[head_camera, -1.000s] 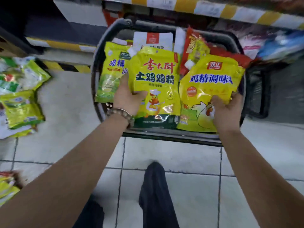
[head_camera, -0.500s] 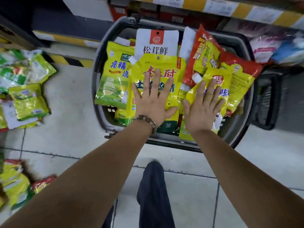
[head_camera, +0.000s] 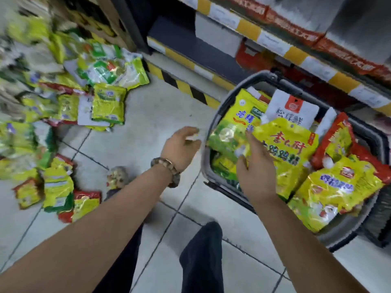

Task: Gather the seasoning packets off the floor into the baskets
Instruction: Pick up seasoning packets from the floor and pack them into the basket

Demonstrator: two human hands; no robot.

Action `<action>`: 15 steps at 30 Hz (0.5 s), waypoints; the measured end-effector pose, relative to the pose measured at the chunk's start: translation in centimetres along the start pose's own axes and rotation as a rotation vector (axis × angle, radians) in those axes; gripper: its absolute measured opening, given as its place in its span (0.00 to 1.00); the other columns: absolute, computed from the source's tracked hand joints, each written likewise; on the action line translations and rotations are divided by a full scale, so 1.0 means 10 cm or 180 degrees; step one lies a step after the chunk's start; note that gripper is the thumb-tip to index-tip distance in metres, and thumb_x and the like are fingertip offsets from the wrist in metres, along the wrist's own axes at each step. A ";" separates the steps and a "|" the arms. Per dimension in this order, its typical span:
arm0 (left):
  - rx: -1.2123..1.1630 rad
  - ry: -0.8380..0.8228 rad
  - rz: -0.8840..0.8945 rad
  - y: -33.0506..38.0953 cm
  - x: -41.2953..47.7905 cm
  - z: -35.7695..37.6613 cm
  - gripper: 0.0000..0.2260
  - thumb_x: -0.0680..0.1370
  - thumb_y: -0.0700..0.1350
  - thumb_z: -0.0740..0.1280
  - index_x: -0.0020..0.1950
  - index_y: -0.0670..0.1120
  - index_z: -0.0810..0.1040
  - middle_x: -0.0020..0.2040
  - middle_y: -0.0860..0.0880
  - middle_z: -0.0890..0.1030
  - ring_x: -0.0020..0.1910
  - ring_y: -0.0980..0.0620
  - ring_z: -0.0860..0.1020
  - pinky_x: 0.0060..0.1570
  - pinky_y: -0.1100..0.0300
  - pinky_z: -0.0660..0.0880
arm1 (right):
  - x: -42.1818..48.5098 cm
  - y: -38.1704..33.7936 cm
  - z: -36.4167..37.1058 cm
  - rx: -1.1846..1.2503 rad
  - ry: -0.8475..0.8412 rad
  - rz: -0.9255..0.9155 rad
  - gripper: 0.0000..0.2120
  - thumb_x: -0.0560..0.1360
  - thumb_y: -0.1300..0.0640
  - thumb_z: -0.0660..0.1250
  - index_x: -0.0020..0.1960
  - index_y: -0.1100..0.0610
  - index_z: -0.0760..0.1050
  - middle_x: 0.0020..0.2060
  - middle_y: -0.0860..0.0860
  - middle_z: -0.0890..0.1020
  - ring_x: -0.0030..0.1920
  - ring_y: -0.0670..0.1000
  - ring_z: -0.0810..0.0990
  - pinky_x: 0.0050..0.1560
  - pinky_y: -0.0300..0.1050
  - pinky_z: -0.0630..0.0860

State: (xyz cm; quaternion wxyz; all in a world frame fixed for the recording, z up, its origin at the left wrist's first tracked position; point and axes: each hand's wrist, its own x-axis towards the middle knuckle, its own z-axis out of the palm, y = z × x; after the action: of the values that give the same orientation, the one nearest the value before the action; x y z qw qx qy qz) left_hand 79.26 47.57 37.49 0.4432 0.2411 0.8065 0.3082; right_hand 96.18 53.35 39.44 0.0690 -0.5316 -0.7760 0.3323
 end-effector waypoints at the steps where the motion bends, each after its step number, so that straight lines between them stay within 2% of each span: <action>1: -0.0106 0.0144 -0.0156 -0.13 0.06 -0.27 0.12 0.76 0.39 0.67 0.60 0.45 0.77 0.55 0.46 0.79 0.46 0.51 0.77 0.47 0.61 0.71 | 0.07 -0.24 0.15 0.0000 -0.0083 -0.0142 0.24 0.73 0.63 0.60 0.70 0.61 0.68 0.64 0.60 0.75 0.62 0.62 0.74 0.58 0.52 0.72; 3: -0.0151 0.0413 -0.0391 -0.40 0.23 -0.82 0.13 0.75 0.37 0.67 0.59 0.43 0.77 0.55 0.45 0.79 0.45 0.49 0.77 0.47 0.61 0.71 | 0.26 -0.71 0.50 0.0013 -0.0298 -0.0354 0.23 0.74 0.62 0.61 0.69 0.59 0.69 0.64 0.58 0.76 0.61 0.59 0.75 0.57 0.47 0.70; 5: -0.0135 0.0675 -0.0616 -0.68 0.44 -1.35 0.13 0.75 0.37 0.68 0.60 0.42 0.77 0.56 0.44 0.79 0.49 0.46 0.79 0.50 0.60 0.73 | 0.48 -1.13 0.92 0.0102 -0.0660 -0.0371 0.22 0.78 0.60 0.60 0.72 0.56 0.65 0.68 0.54 0.73 0.65 0.55 0.72 0.59 0.42 0.67; 8: -0.0118 0.0828 -0.0901 -1.10 0.76 -2.08 0.14 0.75 0.38 0.68 0.60 0.42 0.76 0.59 0.42 0.78 0.54 0.44 0.79 0.56 0.53 0.73 | 0.80 -1.66 1.60 0.0306 -0.1125 0.0175 0.22 0.80 0.59 0.59 0.73 0.53 0.63 0.70 0.50 0.69 0.69 0.51 0.69 0.64 0.43 0.67; 11: 0.0013 0.0777 -0.1093 -1.48 1.06 -2.67 0.16 0.75 0.41 0.68 0.63 0.44 0.74 0.61 0.45 0.77 0.57 0.45 0.78 0.56 0.55 0.72 | 1.07 -2.06 2.28 0.0422 -0.1405 0.0558 0.20 0.79 0.60 0.61 0.70 0.55 0.67 0.67 0.51 0.73 0.67 0.51 0.72 0.64 0.45 0.69; 15: -0.0129 0.0834 -0.1275 -2.00 1.45 -3.15 0.19 0.75 0.41 0.67 0.66 0.44 0.71 0.63 0.43 0.75 0.58 0.43 0.76 0.57 0.52 0.73 | 1.48 -2.44 3.15 0.0738 -0.1554 0.1113 0.16 0.76 0.62 0.63 0.64 0.57 0.74 0.59 0.55 0.79 0.59 0.54 0.77 0.49 0.37 0.68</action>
State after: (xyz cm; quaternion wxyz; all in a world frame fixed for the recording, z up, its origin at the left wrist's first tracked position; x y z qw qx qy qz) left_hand 42.58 34.39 28.21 0.3918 0.0253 0.8825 0.2589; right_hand 56.34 47.04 25.91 -0.1174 -0.5501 -0.6234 0.5431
